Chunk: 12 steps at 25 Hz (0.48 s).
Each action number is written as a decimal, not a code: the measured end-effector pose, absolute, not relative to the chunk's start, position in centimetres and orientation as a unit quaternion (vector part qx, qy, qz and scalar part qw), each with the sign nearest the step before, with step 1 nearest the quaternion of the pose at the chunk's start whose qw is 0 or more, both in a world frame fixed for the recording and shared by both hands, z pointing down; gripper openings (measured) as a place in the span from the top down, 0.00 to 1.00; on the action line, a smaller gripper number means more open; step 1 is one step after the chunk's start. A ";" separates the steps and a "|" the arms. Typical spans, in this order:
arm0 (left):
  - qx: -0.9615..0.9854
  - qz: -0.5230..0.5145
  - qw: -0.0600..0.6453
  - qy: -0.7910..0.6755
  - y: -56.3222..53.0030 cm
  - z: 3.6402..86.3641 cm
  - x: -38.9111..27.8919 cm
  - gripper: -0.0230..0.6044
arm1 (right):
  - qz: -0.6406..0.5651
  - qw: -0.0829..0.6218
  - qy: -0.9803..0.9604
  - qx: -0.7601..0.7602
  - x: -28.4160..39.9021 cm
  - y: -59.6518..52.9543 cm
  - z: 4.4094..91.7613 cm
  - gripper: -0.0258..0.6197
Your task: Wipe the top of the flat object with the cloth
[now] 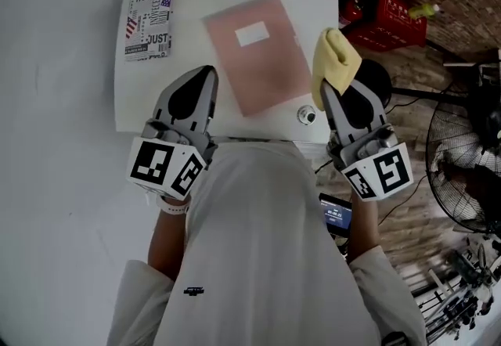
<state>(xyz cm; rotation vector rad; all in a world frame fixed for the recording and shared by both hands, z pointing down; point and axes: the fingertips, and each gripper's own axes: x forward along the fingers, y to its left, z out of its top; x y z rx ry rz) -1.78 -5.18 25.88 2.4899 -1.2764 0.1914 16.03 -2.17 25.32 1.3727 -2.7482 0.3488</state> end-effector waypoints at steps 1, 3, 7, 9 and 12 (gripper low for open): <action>0.875 0.065 0.167 -0.450 -4.9 25.8 -1.9 0.95 | 0.111 0.026 -0.889 0.443 15.8 -2.0 25.3 0.88; 0.873 0.061 0.169 -0.453 -4.4 25.8 -2.2 0.95 | 0.109 0.029 -0.891 0.440 15.2 -1.5 25.6 0.88; 0.872 0.057 0.174 -0.454 -3.3 26.0 -2.5 0.95 | 0.112 0.033 -0.892 0.436 14.2 -0.6 26.2 0.88; 0.871 0.057 0.175 -0.455 -2.9 26.2 -2.6 0.95 | 0.109 0.037 -0.894 0.434 13.9 -0.3 26.5 0.88; 0.873 0.056 0.175 -0.452 -2.4 26.6 -2.4 0.95 | 0.104 0.040 -0.896 0.431 13.6 0.2 26.7 0.88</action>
